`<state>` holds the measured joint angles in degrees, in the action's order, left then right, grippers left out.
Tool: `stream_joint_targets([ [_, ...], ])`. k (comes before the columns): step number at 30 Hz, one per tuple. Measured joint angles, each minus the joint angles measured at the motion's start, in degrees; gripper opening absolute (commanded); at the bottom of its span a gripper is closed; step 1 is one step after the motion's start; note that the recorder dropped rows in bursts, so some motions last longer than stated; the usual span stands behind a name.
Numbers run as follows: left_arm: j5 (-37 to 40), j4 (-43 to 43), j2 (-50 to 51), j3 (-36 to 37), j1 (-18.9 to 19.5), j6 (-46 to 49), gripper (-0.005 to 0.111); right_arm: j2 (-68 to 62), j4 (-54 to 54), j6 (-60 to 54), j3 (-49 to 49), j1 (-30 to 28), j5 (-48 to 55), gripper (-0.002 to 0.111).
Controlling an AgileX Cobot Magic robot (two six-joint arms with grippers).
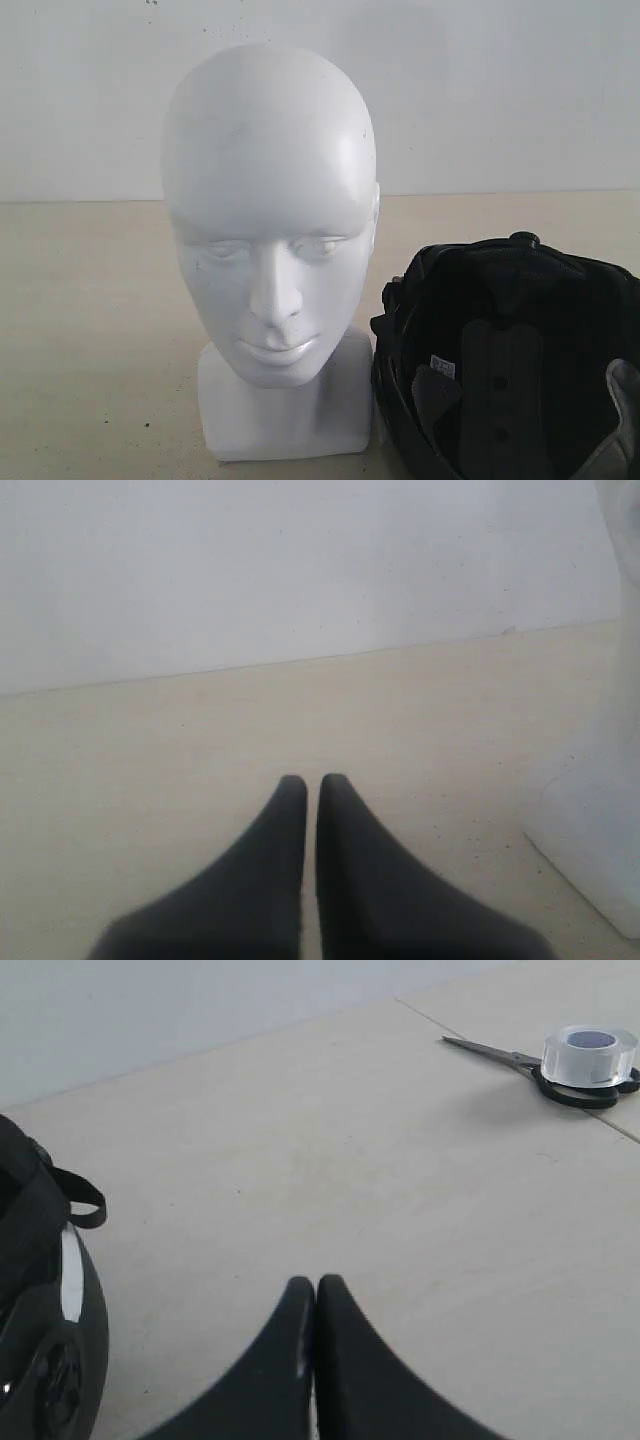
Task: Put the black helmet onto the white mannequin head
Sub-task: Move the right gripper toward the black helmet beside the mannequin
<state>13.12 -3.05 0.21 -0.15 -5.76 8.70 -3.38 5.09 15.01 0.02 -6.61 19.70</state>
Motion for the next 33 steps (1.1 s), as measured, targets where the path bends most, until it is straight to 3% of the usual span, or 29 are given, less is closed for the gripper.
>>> stream_joint_targets([
  [14,0.0,0.0,0.0,0.0,0.0,0.0,0.004,0.0,1.0,-2.0,0.0,0.0,-2.3,0.0],
  [19,0.0,0.0,0.0,0.0,0.0,0.0,0.004,0.0,1.2,-3.1,0.0,0.0,-10.0,0.0],
  [27,0.0,0.0,0.0,0.0,0.0,0.0,0.004,0.1,-0.3,-3.9,0.0,0.0,-38.7,0.0],
  [30,0.0,0.0,0.0,0.0,0.0,0.0,0.004,0.1,-0.9,2.5,-0.5,0.0,-48.4,0.0],
  [33,0.0,0.0,0.0,0.0,0.0,0.0,0.004,0.0,12.2,16.4,-6.5,0.0,-40.1,0.0],
])
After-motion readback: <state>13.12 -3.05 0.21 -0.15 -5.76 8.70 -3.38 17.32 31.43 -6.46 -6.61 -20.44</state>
